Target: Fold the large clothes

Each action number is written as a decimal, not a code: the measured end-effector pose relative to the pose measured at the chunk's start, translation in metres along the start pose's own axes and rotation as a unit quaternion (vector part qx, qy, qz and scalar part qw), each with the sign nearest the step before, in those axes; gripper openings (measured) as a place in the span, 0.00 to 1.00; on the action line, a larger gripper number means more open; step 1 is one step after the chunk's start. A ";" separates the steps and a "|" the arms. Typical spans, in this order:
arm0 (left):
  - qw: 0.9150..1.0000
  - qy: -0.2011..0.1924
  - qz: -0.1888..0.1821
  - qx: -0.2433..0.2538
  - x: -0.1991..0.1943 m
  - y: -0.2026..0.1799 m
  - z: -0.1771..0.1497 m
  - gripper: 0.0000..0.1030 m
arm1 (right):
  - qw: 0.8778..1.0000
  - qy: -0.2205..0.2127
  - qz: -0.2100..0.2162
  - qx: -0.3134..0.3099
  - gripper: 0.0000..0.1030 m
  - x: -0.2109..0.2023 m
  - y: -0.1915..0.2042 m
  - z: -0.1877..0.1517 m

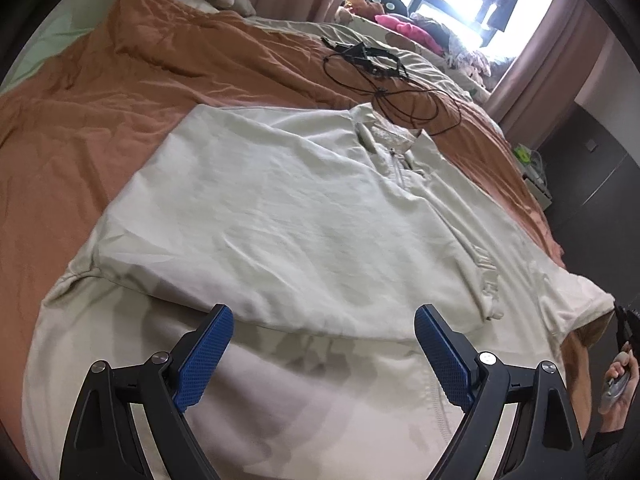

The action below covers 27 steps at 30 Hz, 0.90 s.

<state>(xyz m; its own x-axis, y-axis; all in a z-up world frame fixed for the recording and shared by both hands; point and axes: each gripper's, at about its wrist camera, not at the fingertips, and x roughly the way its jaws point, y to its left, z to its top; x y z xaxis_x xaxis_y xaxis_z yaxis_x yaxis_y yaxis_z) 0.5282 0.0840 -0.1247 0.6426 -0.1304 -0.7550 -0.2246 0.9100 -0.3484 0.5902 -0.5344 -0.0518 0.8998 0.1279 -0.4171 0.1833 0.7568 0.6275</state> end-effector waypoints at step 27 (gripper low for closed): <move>0.999 0.006 -0.028 -0.035 -0.007 0.005 0.002 0.90 | 0.973 0.217 0.037 -0.073 0.74 0.044 0.091 -0.132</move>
<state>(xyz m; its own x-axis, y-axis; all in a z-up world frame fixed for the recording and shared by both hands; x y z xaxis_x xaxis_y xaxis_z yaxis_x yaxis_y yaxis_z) 0.5240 0.0902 -0.1203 0.6470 -0.1853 -0.7396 -0.2395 0.8715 -0.4279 0.5947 -0.3748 -0.1000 0.6505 0.4205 -0.6325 0.0378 0.8138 0.5799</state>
